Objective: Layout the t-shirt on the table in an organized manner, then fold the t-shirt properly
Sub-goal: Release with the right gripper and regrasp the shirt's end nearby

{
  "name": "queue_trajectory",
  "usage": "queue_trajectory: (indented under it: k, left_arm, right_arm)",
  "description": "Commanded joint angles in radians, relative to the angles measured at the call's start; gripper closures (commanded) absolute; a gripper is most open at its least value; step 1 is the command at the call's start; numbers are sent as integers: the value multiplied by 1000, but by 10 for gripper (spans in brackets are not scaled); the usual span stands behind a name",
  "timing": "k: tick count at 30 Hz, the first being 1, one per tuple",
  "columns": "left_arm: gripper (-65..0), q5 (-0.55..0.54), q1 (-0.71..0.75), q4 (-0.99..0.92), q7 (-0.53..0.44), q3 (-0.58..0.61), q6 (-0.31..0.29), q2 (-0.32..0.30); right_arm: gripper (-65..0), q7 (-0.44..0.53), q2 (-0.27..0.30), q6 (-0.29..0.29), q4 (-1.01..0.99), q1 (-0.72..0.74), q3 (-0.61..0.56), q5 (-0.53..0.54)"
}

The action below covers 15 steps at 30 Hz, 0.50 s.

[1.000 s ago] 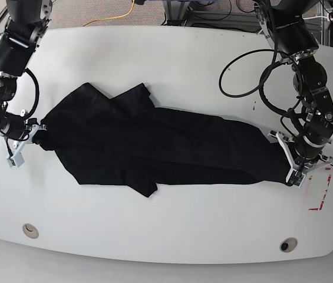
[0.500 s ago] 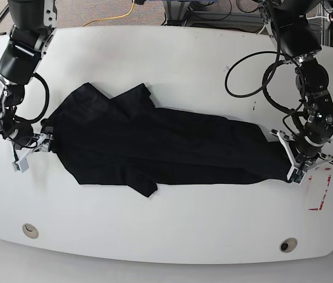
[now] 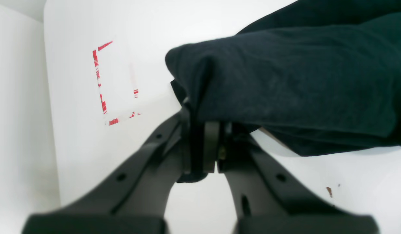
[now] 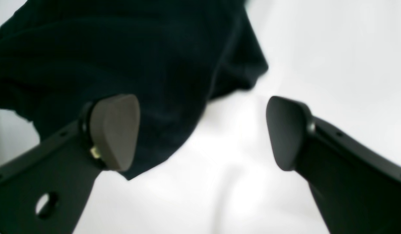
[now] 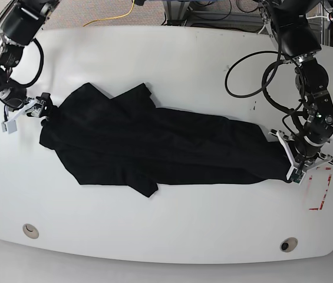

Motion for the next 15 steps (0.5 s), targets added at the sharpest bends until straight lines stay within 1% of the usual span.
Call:
queue_trajectory:
  k: [1,4,10,15]
  left_arm:
    - [0,-6,-20,17,-20,0,6,-8]
    - [0,-6,-12,17,-20,2,6,-8]
    - [0,-6,-3,18,-22,6,6,-8]
    - [0,-6,-2,17,-22,6,6,-8]
  right_arm:
    - [-591,-1,-18,10,51,-35,43,42]
    - [-591,-7,-49,10,55,-45,49,42]
    - [-591,-7,-80,10,54,-71,46,43]
    - [-591,-7,-129,10,54,-73,45,43]
